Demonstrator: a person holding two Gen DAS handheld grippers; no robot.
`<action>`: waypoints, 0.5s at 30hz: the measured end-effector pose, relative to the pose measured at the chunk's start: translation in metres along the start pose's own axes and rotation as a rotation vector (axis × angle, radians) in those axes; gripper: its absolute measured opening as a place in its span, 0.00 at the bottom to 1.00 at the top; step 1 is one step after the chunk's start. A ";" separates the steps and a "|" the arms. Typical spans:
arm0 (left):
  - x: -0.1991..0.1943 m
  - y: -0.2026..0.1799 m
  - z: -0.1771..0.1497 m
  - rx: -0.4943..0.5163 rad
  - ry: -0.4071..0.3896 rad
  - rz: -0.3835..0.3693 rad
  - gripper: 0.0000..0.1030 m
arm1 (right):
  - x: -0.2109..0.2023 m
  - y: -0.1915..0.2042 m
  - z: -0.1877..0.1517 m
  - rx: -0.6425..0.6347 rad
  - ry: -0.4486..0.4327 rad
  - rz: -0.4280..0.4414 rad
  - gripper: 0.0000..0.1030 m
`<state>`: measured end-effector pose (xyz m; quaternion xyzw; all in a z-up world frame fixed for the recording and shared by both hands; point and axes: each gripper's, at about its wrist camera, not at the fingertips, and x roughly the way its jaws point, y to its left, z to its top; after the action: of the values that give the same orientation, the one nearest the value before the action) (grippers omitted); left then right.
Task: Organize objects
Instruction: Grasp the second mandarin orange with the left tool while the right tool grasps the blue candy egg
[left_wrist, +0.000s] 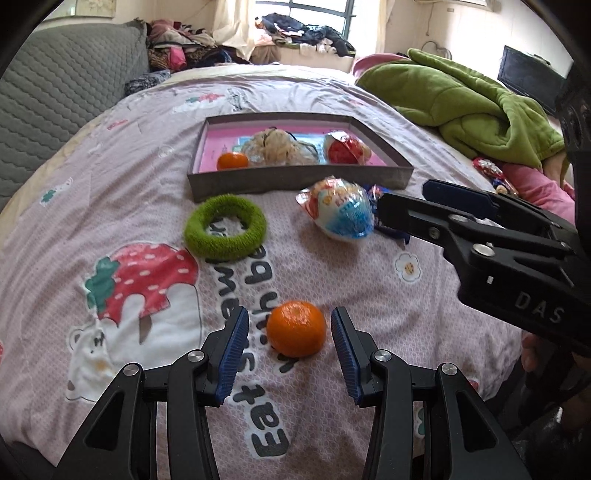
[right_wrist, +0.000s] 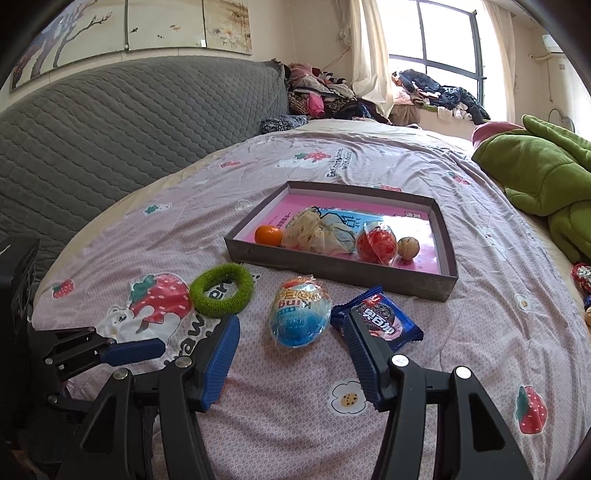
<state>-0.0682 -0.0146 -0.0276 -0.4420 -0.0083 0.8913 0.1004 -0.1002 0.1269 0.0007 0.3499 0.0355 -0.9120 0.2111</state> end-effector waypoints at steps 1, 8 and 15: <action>0.002 0.000 -0.001 0.002 0.006 0.001 0.47 | 0.003 0.000 -0.001 0.000 0.007 -0.006 0.56; 0.010 0.001 -0.004 -0.012 0.021 -0.004 0.47 | 0.019 0.000 -0.004 -0.011 0.033 -0.016 0.56; 0.019 -0.002 -0.007 -0.006 0.031 -0.010 0.47 | 0.028 0.001 -0.006 -0.013 0.042 -0.018 0.56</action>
<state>-0.0735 -0.0093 -0.0463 -0.4562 -0.0116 0.8837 0.1037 -0.1154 0.1172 -0.0221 0.3672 0.0490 -0.9061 0.2042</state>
